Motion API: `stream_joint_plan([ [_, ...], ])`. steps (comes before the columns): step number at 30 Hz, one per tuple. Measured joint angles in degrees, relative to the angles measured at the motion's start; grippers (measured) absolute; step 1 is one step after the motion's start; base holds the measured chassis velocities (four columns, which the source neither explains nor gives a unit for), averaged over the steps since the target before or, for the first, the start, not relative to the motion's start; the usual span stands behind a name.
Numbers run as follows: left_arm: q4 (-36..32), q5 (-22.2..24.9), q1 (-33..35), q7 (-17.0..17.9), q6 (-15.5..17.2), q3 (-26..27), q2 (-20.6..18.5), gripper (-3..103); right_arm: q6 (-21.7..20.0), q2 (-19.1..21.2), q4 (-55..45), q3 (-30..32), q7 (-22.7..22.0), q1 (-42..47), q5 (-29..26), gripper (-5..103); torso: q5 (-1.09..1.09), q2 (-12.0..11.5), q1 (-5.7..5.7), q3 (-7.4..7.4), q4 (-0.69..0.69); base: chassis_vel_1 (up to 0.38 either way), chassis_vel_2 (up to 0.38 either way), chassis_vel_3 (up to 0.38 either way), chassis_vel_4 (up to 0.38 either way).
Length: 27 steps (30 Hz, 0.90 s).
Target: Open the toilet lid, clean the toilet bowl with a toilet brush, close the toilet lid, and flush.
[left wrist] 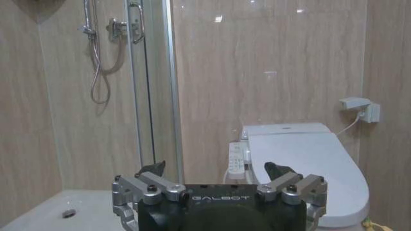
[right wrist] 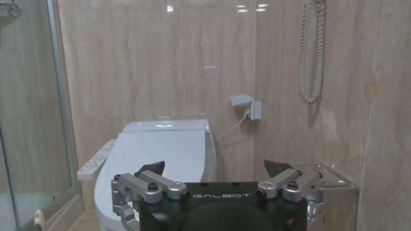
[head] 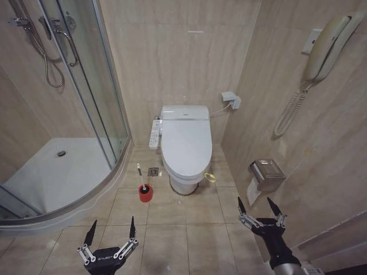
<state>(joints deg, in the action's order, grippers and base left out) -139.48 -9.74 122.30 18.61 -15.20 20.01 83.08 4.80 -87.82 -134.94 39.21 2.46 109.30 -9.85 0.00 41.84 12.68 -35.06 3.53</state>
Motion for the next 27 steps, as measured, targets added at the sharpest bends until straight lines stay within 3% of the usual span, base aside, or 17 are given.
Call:
stream_joint_plan([
  [27, 0.0, 0.0, 0.0, 0.0, 0.0, 0.0, 0.0, 100, -1.9, -0.8, -0.8, -0.2, 2.3, 0.1, 0.4, 100, 0.0, 0.0, 0.0, 0.0, 0.0, 0.0, 0.0, 0.0, 0.0],
])
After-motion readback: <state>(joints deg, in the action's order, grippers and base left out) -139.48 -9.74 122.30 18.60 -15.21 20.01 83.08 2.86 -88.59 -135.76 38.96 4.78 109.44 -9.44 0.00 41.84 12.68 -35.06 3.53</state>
